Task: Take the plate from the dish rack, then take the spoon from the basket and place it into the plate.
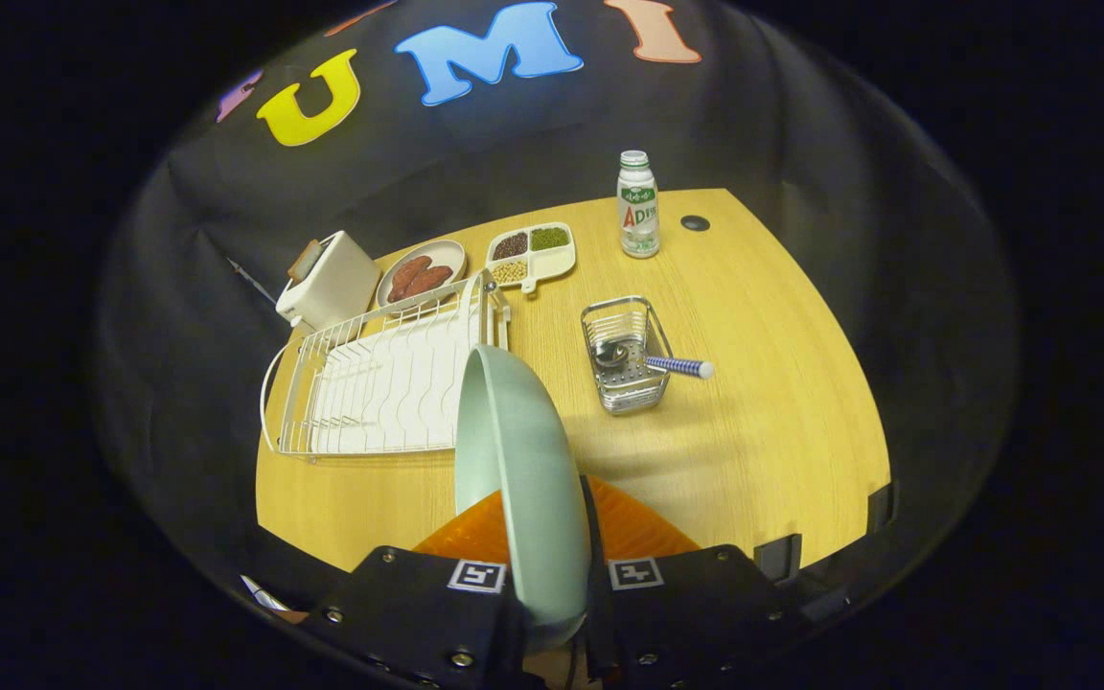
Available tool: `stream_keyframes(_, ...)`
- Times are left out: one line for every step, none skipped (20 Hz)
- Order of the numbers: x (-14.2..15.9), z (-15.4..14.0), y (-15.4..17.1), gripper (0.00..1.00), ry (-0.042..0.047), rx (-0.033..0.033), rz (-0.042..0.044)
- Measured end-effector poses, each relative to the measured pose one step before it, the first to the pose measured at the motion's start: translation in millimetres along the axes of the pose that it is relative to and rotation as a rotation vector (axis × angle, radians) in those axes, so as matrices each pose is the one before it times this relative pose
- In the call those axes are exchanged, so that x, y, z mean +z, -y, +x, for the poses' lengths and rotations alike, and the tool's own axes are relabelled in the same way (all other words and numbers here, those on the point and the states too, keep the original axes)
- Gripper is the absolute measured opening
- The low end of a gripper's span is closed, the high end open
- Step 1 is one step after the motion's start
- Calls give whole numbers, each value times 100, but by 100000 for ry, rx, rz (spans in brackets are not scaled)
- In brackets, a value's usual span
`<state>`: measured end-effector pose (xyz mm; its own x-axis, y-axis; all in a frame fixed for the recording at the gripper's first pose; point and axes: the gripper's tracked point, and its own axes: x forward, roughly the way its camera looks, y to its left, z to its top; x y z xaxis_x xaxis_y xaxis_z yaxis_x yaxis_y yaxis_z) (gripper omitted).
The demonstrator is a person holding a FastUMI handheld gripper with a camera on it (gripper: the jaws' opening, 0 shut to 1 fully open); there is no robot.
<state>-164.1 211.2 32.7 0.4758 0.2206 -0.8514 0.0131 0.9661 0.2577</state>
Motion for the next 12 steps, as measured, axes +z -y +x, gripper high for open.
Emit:
stream_keyframes(-991,431,313,25,-1774,2025,674)
stream_keyframes(-1035,528,439,25,-2154,1526,975)
stream_keyframes(-947,633,391,25,-1772,1570,1136)
stream_keyframes(-890,721,342,25,-1729,1130,1845)
stream_keyframes(-689,775,343,25,-1598,767,1700)
stream_keyframes(-654,636,177,25,-1155,1398,1007)
stream_keyframes(-518,670,128,25,-727,1463,243)
stream_keyframes(-407,532,-2,25,-862,623,220)
stream_keyframes(-233,528,-237,25,133,2269,-1222)
stream_keyframes(-474,624,-183,25,-512,2585,-1335)
stream_keyframes(-335,637,-209,25,-472,2163,-12)
stream_keyframes(-300,658,-21,25,-977,1586,786)
